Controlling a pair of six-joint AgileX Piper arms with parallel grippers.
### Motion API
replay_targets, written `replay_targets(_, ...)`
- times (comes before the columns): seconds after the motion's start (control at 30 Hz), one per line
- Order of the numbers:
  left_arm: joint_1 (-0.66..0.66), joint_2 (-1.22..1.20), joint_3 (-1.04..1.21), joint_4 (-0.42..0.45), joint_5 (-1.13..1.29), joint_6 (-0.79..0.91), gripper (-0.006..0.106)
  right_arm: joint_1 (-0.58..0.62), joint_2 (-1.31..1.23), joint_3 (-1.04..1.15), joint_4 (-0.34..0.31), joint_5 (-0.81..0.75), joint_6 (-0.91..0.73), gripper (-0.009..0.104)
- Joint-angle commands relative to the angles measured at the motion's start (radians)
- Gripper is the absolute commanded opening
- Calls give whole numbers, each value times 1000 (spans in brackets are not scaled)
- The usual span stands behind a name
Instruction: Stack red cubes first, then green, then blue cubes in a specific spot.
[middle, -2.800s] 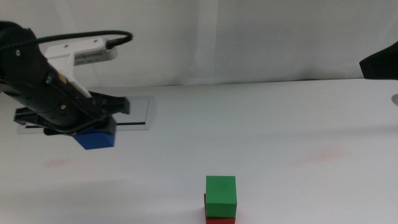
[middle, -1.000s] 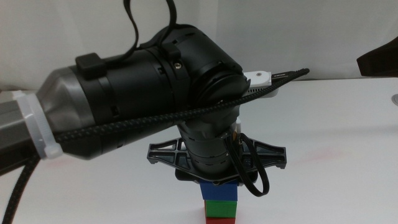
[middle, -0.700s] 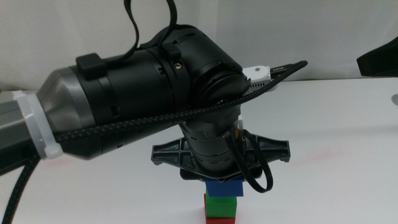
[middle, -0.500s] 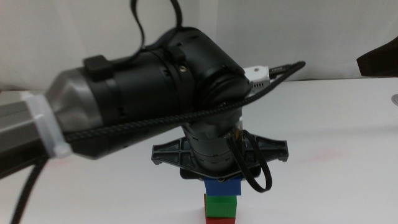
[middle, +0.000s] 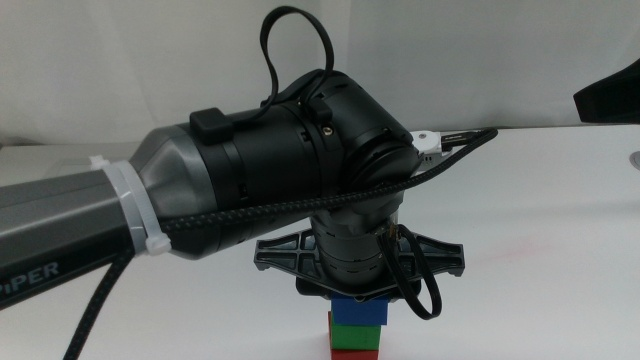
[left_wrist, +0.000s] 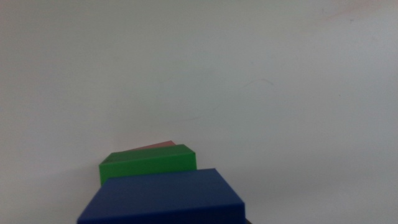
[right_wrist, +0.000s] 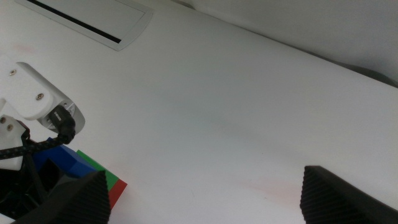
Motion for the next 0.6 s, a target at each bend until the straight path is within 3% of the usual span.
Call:
replay_targets(0.0, -5, 0, -4, 14, -12, -20, -3, 2, -3, -4, 2, -11, -6, 82)
replay_targets(0.57, -5, 40, -4, 37, 6, -11, -3, 2, -3, -4, 2, -11, -6, 82)
